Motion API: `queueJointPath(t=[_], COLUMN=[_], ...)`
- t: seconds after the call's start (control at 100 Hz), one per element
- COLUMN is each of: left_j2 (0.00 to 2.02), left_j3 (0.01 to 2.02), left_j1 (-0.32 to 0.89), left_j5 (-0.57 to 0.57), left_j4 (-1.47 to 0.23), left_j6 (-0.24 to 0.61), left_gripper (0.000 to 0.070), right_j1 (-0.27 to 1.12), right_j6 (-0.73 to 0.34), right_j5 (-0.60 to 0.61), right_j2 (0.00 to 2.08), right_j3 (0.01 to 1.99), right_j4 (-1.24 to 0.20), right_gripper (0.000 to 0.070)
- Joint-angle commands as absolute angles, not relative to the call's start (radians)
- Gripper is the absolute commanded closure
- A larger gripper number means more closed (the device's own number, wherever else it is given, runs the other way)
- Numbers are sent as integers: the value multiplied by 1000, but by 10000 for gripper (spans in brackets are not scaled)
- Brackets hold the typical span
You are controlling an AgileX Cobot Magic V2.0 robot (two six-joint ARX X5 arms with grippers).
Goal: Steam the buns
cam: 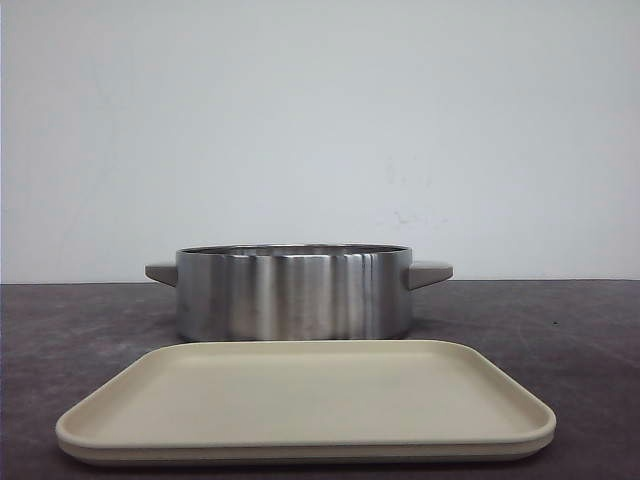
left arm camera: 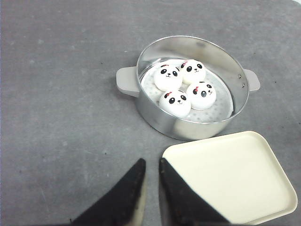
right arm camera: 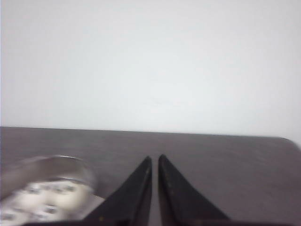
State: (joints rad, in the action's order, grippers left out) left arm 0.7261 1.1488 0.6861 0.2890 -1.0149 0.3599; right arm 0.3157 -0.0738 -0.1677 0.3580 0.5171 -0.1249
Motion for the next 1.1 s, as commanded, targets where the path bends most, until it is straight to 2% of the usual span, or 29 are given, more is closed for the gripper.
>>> queueJointPath(t=[0.0,0.21,0.51,0.67,1.09], left_j2=[731,731,731,731,731], left_j3=[1168,1168,1168,1168,1168], left_j1=[695,695,695,695,695], left_j5=[291,292,291,291,291], left_j4=[-1007,-1007,-1006,-1006,-1006], left_j6=[368,368,368,368,368], left_gripper=[700,700,700,700,700], right_j1=[260,118,54,53,57], right_j6=[-47,-49,-53,-56,-15], right_j5=[-162,-162,-156,-155,-113], right_j2=[304,116,4,4,4], right_j3=[451,207,11,12,12], right_j4=[-127,-96,-84,-168,-157], right_gripper=[684,685,689,689,690])
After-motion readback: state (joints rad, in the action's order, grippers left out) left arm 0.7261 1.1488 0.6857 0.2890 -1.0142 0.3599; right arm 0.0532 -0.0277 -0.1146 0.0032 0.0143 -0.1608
